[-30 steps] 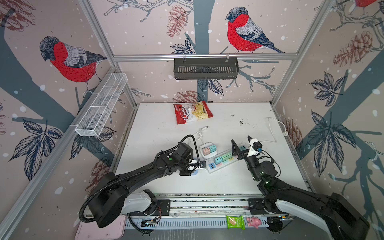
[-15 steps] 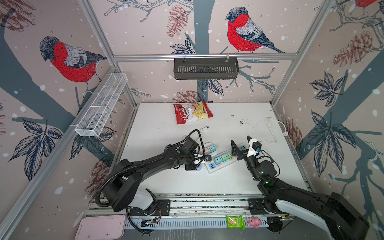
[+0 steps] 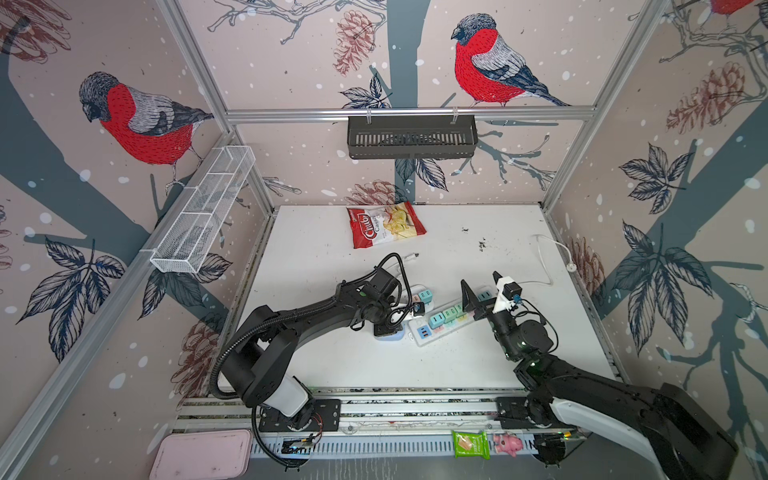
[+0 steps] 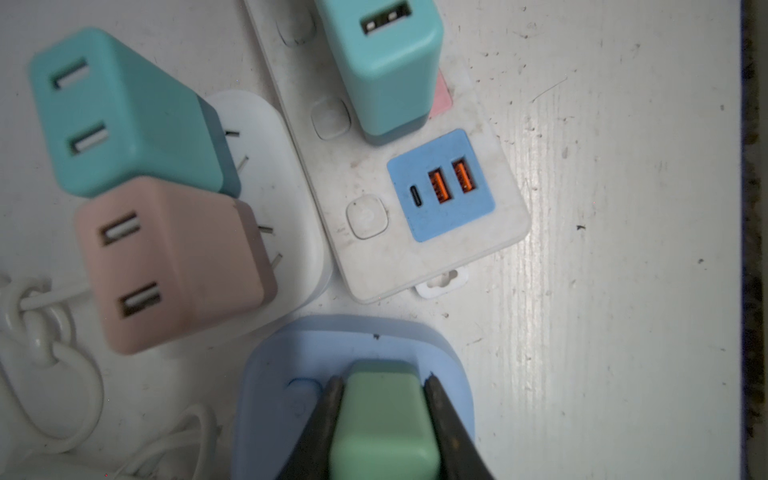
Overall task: Insert the plug
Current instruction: 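Open the left gripper and lift away from the plugged adapter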
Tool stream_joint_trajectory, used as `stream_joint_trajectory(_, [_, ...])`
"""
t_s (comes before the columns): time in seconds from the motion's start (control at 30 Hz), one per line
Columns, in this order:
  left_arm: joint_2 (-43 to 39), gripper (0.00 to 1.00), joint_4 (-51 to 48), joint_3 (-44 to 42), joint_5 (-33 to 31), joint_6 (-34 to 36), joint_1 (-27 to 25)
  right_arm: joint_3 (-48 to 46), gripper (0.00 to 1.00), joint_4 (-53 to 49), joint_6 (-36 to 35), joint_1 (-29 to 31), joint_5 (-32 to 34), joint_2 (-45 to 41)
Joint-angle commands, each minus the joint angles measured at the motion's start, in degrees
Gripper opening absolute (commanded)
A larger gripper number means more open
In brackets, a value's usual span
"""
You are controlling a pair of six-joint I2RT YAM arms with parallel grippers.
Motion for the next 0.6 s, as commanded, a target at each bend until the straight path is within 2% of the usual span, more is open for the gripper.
stream_joint_trajectory(0.0, [2.0, 0.11, -13.1, 0.0, -4.0, 2.1, 0.3, 0.4, 1.0, 0.9, 0.6, 0.0, -0.4, 0.0])
stream_joint_trajectory(0.03, [1.8, 0.28, -13.1, 0.2, -3.1, 2.1, 0.4, 0.4, 1.0, 0.9, 0.6, 0.0, -0.3, 0.1])
stream_joint_trajectory(0.1, [1.1, 0.44, -12.7, 0.2, -3.0, 2.1, 0.4, 0.7, 1.0, 0.9, 0.4, 0.1, -0.4, 0.3])
stream_joint_trajectory(0.13, [0.6, 0.92, -12.5, 0.1, -3.1, 2.2, 0.4, 0.8, 1.0, 0.9, 0.3, 0.0, -0.5, 0.5])
stream_joint_trajectory(0.17, [0.1, 0.98, -12.4, 0.1, -3.0, 2.2, 0.4, 0.9, 1.0, 0.9, 0.2, 0.0, -0.7, 0.4])
stream_joint_trajectory(0.3, [-3.1, 0.99, -11.4, 0.6, -1.2, 2.1, 0.4, 1.6, 1.0, 0.2, 2.0, -0.2, 2.4, -0.4])
stream_joint_trajectory(0.4, [-6.3, 0.99, -10.1, 1.6, -0.2, 0.6, 0.4, 4.1, 1.0, -6.0, 5.7, -1.0, 6.3, -2.4])
stream_joint_trajectory(0.57, [-16.7, 0.99, -2.4, 0.9, 0.1, -5.1, 0.5, 6.3, 1.0, -11.9, 6.4, -3.2, 8.3, -5.8])
